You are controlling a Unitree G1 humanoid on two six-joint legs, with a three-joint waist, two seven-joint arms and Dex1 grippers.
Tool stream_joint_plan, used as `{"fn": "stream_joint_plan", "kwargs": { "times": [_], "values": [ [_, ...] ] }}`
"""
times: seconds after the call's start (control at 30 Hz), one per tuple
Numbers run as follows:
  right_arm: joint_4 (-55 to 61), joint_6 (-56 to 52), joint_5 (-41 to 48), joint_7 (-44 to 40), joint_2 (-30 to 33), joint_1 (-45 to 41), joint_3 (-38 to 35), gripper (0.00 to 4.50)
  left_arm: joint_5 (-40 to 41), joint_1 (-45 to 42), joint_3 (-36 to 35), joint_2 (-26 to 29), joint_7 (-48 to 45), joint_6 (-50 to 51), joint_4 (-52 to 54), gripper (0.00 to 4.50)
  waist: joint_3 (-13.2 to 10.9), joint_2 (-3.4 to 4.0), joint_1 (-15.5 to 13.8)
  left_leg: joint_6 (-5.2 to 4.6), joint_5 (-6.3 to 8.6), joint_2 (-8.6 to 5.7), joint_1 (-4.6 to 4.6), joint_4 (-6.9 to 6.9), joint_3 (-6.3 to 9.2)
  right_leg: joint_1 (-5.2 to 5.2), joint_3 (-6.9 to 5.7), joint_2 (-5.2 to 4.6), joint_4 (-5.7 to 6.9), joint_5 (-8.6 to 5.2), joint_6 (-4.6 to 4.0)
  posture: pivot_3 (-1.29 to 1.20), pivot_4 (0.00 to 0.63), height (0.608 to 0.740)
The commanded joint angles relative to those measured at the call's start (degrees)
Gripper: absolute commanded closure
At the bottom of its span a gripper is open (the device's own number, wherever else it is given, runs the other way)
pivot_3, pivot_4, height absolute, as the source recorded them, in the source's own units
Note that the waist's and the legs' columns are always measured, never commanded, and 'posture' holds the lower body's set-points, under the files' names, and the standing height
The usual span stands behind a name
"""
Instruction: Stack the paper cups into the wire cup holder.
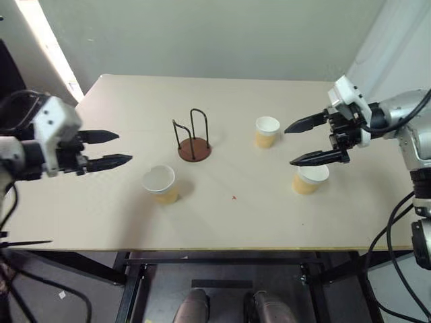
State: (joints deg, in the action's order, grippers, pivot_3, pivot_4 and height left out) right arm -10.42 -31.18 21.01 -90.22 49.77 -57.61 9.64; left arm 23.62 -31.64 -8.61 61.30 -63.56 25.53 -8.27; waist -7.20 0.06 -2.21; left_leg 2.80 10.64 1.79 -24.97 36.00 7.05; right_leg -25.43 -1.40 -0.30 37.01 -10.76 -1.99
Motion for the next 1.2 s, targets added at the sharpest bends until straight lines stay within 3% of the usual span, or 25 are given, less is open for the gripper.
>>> {"fn": "stream_joint_plan", "kwargs": {
  "times": [0.03,0.17,0.63,1.2],
  "values": [
    [5.5,-1.8,2.1,2.2,0.3,0.8,-3.1,0.0,-5.8,-6.6,5.6,-4.8,3.0,-3.2,-5.1,1.15,0.0,0.0,-0.1,-0.02,0.03,-0.03,0.0,0.02,0.0,0.0,0.0,-0.01,0.0,0.0,0.0,0.0,0.15,0.74],
    [8.7,-3.8,2.8,5.6,-0.1,2.4,-4.1,0.0,-11.0,-14.2,11.2,-12.1,5.3,-3.9,-12.9,1.15,0.0,-0.01,-0.1,-0.08,0.16,-0.03,-0.08,0.08,-0.03,0.0,-0.01,-0.02,-0.1,0.41,0.68,0.0,0.15,0.74],
    [13.7,-6.3,4.7,10.1,0.7,6.0,-5.3,0.0,-18.8,-26.4,15.9,-27.3,12.0,-2.3,-29.8,1.15,0.0,-0.01,-0.3,-0.25,0.01,-0.07,-0.03,0.24,-0.11,0.23,0.0,0.01,-0.18,0.64,1.17,0.0,0.15,0.74],
    [13.6,-6.3,4.7,11.6,0.6,6.1,-4.6,0.0,-20.3,-32.4,12.4,-33.9,18.1,-5.8,-41.3,1.15,0.0,-0.02,-0.8,-0.47,0.1,-0.14,-0.06,0.67,-0.16,0.48,0.02,0.02,-0.22,0.6,1.49,0.0,0.15,0.74]
  ]
}}
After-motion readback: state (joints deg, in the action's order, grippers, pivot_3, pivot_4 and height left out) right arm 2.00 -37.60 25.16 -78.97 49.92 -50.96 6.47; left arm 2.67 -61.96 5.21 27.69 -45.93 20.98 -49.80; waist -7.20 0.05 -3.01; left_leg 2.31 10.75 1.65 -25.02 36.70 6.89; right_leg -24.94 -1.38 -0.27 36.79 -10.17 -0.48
